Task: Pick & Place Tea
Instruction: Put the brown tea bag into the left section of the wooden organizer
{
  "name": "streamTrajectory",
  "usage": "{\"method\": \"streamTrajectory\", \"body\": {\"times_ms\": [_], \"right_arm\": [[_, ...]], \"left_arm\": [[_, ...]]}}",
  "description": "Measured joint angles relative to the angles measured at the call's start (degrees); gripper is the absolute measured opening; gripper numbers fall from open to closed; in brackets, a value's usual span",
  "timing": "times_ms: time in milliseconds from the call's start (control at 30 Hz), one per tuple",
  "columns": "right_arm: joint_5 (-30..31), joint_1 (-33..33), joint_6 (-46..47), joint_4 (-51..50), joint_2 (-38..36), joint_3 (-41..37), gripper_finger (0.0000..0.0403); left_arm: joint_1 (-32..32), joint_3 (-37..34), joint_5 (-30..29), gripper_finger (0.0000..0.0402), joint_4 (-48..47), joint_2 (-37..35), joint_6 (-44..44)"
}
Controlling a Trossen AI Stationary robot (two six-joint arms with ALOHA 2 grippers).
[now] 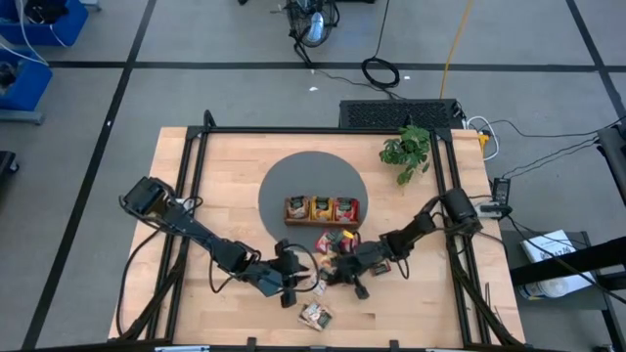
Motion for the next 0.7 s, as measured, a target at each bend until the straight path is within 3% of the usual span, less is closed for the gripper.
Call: {"method": "streamTrajectory", "body": {"times_ms": [200, 467, 700], "right_arm": [[0.16, -1.62, 0.41, -2.05, 1.5, 3.66, 0.0], [-0.12, -2.12, 0.63, -5.31, 1.5, 5.15, 0.0], [-0.3, -2.12, 0.35, -5.51, 1.5, 5.12, 0.0]], "left_arm": [[-1.53, 0.0, 0.44, 0.0088, -0.46, 0.34, -4.54], [-1.89, -0.12, -1.26, 0.0088, 0.25, 9.55, -10.63], [-1.42, 0.11, -2.86, 0.0088, 0.09, 10.99, -12.8]]}}
